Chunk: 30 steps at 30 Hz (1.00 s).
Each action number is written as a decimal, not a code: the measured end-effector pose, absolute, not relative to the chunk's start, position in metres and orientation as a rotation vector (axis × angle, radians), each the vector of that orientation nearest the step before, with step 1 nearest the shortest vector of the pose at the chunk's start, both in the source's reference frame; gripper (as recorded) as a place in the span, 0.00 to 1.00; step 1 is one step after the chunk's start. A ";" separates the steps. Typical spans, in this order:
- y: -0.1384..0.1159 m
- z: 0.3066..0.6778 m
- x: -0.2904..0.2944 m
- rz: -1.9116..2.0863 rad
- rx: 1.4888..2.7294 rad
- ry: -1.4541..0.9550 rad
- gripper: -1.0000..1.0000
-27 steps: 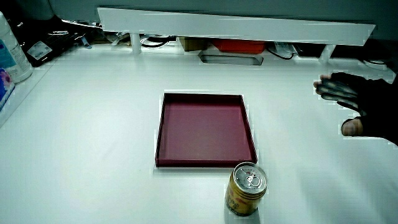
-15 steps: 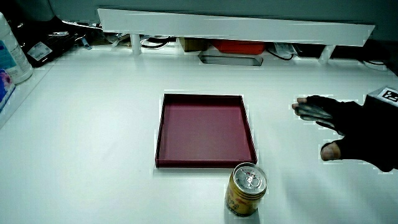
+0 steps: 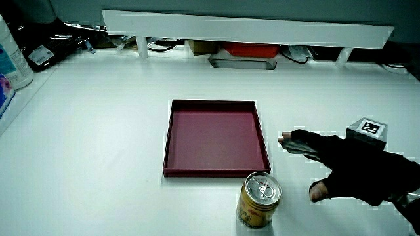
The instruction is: Pick red bull from desk
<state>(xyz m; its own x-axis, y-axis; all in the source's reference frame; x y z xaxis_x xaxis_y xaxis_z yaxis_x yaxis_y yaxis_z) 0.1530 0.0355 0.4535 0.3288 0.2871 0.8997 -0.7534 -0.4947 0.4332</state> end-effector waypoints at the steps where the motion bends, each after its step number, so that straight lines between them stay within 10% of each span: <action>1: 0.037 0.456 0.150 1.345 1.625 -0.435 0.50; 30: 0.060 0.488 0.108 1.339 1.592 -0.577 0.50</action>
